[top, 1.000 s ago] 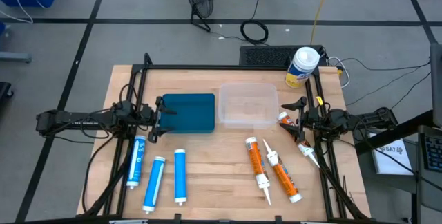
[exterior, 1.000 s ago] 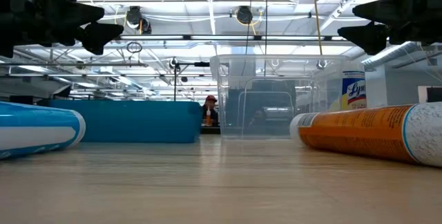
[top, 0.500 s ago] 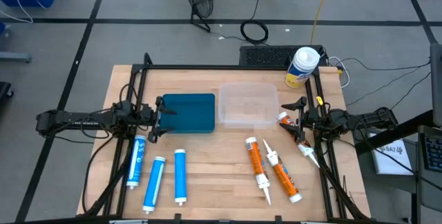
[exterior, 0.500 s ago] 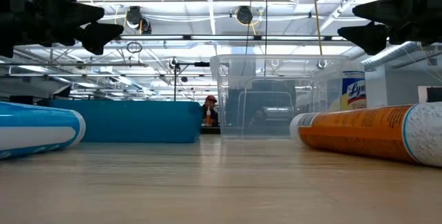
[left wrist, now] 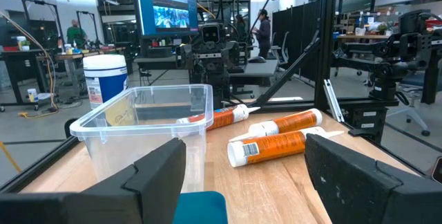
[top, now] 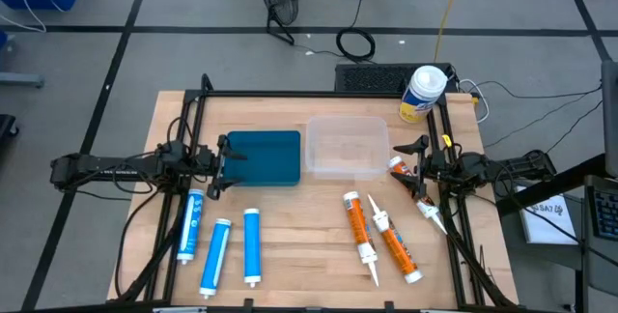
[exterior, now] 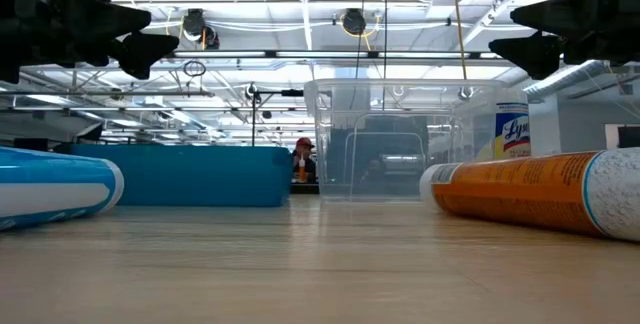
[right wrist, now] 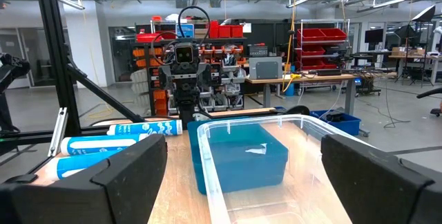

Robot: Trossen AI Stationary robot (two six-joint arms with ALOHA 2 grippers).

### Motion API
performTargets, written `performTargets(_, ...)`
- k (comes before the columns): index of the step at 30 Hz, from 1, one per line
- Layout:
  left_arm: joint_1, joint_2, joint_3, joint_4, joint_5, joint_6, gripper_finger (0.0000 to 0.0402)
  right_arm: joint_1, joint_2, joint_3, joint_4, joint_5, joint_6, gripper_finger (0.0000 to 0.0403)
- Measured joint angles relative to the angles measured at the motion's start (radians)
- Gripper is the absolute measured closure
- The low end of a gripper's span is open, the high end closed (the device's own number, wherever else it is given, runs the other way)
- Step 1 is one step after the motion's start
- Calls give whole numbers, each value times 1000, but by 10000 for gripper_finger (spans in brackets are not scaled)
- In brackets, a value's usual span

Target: Pick & place silicon tubes, Sealant and Lysol wipes

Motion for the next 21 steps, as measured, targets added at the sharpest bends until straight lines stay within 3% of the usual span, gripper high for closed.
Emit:
performTargets(17,0,0,0,0,0,0,107,0,-1,2,38,0,33,44)
performTargets(21,0,0,0,0,0,0,107,0,2,2,54,0,-25,44)
